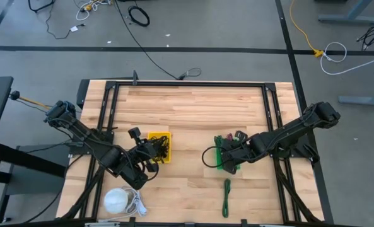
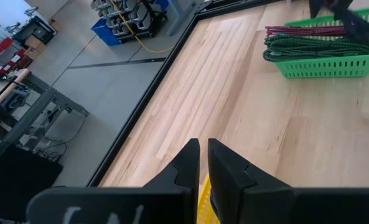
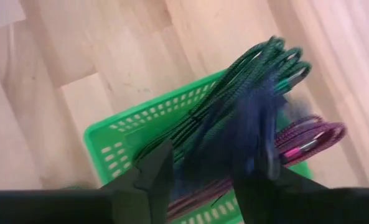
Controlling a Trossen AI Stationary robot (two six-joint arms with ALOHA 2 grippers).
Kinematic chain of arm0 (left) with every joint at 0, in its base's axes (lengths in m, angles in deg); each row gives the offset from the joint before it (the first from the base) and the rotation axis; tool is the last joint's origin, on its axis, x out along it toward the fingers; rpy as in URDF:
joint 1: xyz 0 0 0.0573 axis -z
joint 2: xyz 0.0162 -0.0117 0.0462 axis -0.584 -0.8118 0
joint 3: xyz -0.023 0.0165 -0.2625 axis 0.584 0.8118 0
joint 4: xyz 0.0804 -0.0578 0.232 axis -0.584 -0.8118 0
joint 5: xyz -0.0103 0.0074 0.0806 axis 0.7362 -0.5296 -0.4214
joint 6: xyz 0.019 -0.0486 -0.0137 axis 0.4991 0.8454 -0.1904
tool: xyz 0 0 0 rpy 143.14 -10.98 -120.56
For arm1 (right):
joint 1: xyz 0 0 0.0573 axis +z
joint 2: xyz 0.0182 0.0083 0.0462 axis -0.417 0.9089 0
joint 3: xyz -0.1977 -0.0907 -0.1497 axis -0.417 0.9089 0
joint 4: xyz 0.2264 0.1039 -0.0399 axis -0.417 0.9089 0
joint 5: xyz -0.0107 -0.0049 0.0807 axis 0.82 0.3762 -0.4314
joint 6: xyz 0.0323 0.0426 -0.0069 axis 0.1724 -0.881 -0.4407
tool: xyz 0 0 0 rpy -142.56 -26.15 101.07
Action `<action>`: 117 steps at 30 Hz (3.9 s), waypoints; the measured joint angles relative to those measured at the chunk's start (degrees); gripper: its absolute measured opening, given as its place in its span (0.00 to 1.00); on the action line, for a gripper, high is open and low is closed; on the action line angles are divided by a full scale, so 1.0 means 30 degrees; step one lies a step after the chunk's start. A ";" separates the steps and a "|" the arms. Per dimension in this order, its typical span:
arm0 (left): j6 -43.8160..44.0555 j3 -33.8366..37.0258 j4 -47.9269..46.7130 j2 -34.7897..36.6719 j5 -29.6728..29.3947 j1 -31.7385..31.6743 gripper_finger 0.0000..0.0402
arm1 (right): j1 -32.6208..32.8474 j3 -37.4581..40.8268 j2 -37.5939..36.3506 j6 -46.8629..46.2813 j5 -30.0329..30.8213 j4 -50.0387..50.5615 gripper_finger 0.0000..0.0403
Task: Pick & Place USB Port
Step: Put the black blue charger cable into the green bin, then put the black green charger cable into the green bin
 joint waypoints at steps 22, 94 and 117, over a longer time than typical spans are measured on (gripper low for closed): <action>0.0119 -0.0005 0.0000 0.0000 0.0003 -0.0002 0.09 | 0.1065 0.0007 0.0000 -0.2278 -0.1145 0.0444 0.41; 0.0461 0.0003 -0.0010 -0.0007 0.0498 -0.0022 0.09 | 0.6059 0.0029 0.7140 -1.1076 -0.6073 -1.1194 0.40; 0.0446 -0.0005 -0.0029 -0.0007 0.0498 -0.0015 0.09 | 0.5836 -0.0109 0.8607 -1.4042 -0.3588 -1.1247 0.40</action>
